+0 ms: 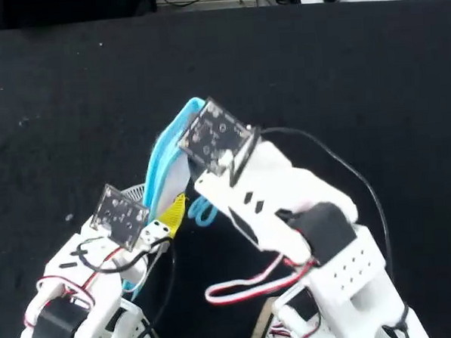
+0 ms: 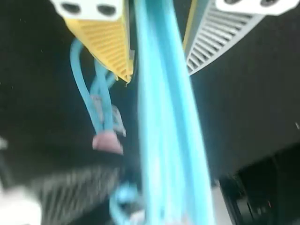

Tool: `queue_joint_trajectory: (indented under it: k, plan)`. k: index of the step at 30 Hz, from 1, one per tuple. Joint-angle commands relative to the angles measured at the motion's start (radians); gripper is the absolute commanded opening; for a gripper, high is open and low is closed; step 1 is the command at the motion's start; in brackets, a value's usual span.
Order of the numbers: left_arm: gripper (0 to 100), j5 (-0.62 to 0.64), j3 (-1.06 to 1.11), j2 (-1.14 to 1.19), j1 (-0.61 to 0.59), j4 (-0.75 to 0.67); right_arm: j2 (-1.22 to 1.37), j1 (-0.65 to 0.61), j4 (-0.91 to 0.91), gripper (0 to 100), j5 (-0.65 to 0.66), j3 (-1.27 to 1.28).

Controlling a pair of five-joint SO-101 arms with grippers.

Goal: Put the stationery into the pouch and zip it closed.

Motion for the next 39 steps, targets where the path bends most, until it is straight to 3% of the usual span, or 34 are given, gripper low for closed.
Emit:
queue_joint_trajectory:
  k: [1,10,16,19,25,29,33,39]
  plan:
    - [16,-0.061,-0.111,0.005,-0.005,-0.018,-0.036,-0.054,0.02,1.1,0.0,-0.042]
    - [16,-0.066,-0.108,0.006,-0.008,-0.18,-0.041,-0.054,0.02,1.1,0.011,-0.042]
    - [15,-0.061,-0.11,0.044,-0.005,-0.19,-0.042,-0.051,0.02,1.1,0.034,-0.042]
    - [6,-0.061,-0.119,0.063,0.004,-0.189,-0.042,-0.049,0.018,1.1,0.034,-0.042]
    - [3,-0.066,-0.119,-0.003,0.041,-0.086,-0.042,-0.04,-0.028,1.1,0.034,-0.044]
    - [3,-0.069,-0.113,-0.095,0.045,-0.008,-0.036,0.051,-0.098,1.1,0.026,-0.042]
    - [3,-0.152,-0.113,-0.112,0.042,0.051,-0.035,0.132,-0.143,1.1,0.026,-0.018]
    - [3,-0.166,-0.068,-0.104,0.042,0.029,-0.042,0.084,-0.11,1.2,0.026,0.054]
